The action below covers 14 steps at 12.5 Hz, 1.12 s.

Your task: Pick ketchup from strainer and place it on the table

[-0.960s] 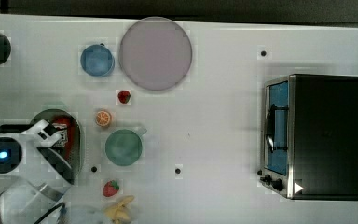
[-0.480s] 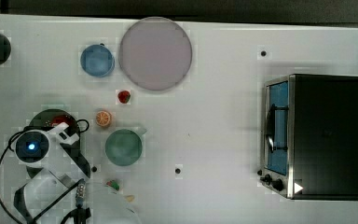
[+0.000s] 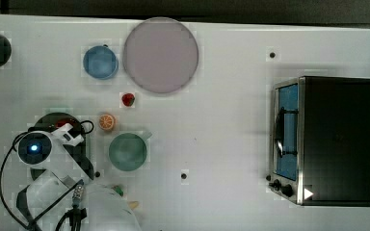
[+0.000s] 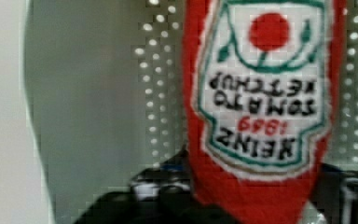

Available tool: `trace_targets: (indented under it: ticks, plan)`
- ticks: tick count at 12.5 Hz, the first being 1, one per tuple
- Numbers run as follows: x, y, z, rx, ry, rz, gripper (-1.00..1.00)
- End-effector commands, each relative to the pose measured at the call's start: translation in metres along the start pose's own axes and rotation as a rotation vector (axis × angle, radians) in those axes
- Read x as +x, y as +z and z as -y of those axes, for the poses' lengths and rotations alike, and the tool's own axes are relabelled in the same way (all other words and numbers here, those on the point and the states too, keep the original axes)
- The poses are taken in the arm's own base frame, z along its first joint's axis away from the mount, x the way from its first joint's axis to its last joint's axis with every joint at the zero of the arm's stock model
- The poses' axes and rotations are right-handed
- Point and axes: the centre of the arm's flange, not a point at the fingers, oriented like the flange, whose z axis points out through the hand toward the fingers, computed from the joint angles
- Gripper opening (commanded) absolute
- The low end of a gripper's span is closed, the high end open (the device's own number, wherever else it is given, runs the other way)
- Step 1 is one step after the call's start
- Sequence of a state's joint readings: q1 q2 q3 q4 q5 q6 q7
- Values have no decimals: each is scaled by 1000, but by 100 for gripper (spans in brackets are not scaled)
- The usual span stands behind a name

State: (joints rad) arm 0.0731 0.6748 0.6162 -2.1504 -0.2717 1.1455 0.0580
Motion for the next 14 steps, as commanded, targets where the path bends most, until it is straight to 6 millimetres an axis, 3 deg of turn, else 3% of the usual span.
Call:
trace_targets:
  ticks: [1,4,8,11,14]
  plan:
    - [5,-26,26,23,5,-66,12]
    - [6,-73,41,28,1,-120,12]
    - [12,-168,39,13,118,-177,12]
    - [23,-235,4,-38,251,-181,12]
    - [43,-283,-53,-85,355,-214,12]
